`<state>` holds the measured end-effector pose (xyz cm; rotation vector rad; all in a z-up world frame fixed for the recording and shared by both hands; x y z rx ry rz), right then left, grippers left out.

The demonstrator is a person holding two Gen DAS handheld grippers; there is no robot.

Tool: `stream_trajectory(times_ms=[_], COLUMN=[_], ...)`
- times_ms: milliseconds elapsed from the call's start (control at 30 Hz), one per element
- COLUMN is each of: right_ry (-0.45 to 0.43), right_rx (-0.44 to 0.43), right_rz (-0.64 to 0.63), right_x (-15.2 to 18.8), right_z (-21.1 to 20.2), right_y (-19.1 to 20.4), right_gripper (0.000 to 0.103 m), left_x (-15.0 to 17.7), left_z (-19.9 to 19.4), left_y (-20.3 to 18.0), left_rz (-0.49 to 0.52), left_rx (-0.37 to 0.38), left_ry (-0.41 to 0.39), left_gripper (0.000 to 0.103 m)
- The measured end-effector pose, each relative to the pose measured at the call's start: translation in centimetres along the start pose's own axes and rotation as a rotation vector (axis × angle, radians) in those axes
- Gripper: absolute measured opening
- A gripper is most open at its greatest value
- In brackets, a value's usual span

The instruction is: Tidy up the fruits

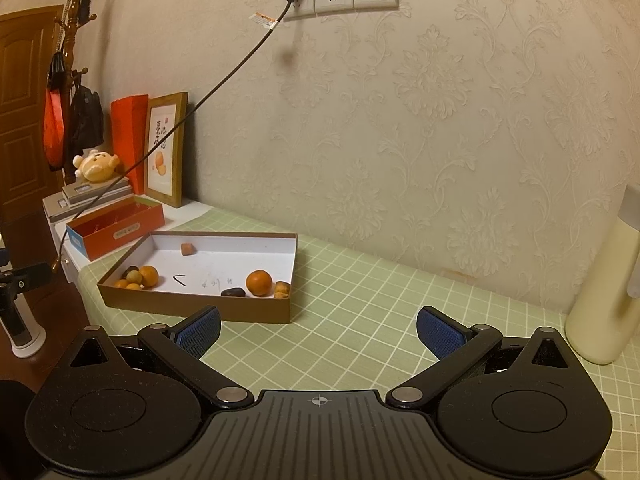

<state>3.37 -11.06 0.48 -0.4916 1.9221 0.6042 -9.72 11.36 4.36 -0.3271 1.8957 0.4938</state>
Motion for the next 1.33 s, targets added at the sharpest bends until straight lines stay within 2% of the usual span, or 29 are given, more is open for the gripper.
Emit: stream_trajectory(times_ms=[1033,1200,1333], right_ry=[-0.001,-0.001,-0.002], right_rx=[0.000,0.000,-0.001], right_rz=[-0.003,-0.003,-0.002], right_x=[0.23,0.21,0.25], right_z=[0.00,0.00,0.02], right_y=[-0.04,-0.02,-0.10], right_gripper=[0.103,0.103,0.103], left_x=[-0.08,-0.03,-0.12], left_z=[-0.15,-0.34,-0.29], left_y=[0.06,0.14,-0.01], left_rz=[-0.003,-0.009,-0.006], left_rx=[-0.004,-0.004,0.001], left_ry=[-0.004,-0.021,-0.020], left_gripper=[0.097,0.092,0.093])
Point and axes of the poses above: each gripper's, at about its wrist camera, not at the fingertips, and z roughly the way its jaws point, y to its left, x to its underside, the point moved 5 cm from there along z, roughly the way its jaws point, and after that the axes turned 11 degrees about z, right-handed, at the moved point
